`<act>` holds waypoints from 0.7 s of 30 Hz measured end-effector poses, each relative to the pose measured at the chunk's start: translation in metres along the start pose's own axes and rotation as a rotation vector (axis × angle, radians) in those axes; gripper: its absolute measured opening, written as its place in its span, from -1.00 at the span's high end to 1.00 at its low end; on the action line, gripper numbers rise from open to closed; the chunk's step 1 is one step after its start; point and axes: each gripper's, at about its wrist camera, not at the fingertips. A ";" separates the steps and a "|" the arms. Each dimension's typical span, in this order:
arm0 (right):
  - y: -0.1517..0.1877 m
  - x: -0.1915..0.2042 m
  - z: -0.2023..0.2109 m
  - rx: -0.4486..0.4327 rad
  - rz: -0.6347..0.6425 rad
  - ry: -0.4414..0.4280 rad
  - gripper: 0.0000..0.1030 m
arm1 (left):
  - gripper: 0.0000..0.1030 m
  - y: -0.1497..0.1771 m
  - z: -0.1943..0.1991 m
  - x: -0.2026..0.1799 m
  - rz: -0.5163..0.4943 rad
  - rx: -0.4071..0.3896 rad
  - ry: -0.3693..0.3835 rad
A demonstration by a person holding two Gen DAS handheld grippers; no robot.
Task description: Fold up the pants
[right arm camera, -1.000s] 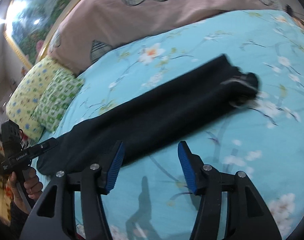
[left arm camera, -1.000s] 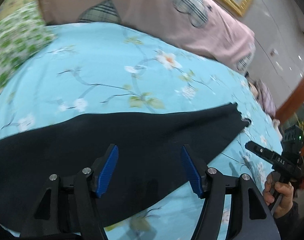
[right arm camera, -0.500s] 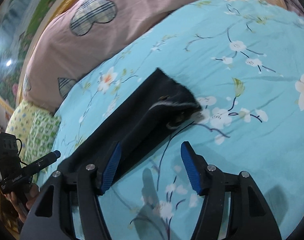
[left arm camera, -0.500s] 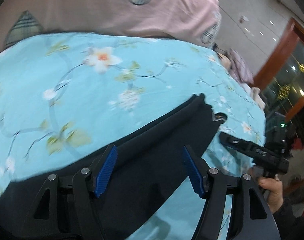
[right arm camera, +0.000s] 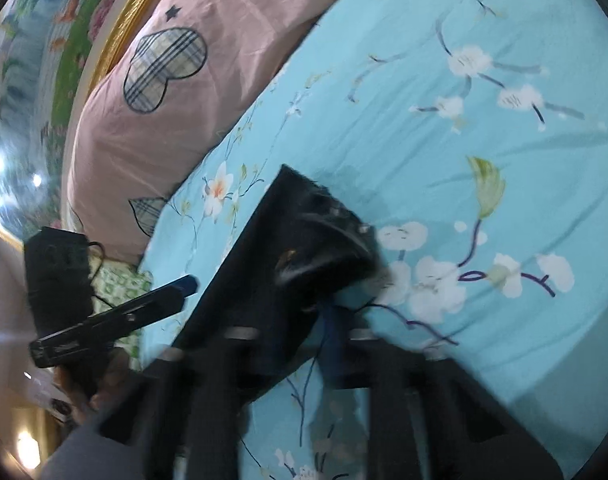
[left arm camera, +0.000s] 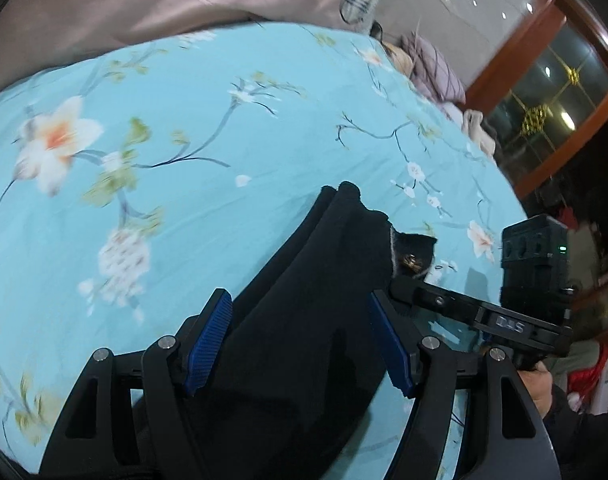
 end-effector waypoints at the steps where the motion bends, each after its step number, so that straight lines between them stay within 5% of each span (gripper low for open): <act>1: 0.000 -0.002 0.000 -0.003 -0.009 -0.014 0.78 | -0.36 -0.004 -0.007 -0.003 -0.013 0.010 -0.006; 7: -0.001 -0.001 0.008 -0.035 0.012 -0.054 0.79 | -0.21 -0.028 -0.052 -0.019 -0.071 0.057 -0.070; 9: -0.001 -0.002 0.009 -0.032 0.018 -0.055 0.79 | -0.01 -0.032 -0.064 -0.022 -0.091 0.077 -0.059; 11: -0.001 -0.003 0.006 -0.024 0.017 -0.054 0.79 | 0.51 -0.035 -0.068 -0.024 -0.103 0.086 -0.026; 13: -0.002 -0.006 0.002 -0.012 0.003 -0.060 0.77 | 0.73 -0.036 -0.067 -0.024 -0.099 0.088 0.006; 21: -0.004 0.014 0.008 -0.025 0.096 -0.071 0.77 | 0.81 -0.026 -0.025 -0.031 -0.111 -0.017 0.046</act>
Point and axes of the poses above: each gripper's, at about its wrist camera, not at the fingertips, and z roughly against the way its jaws point, x to its left, y to its underside, and after that the axes turned 13 degrees about z, right-handed
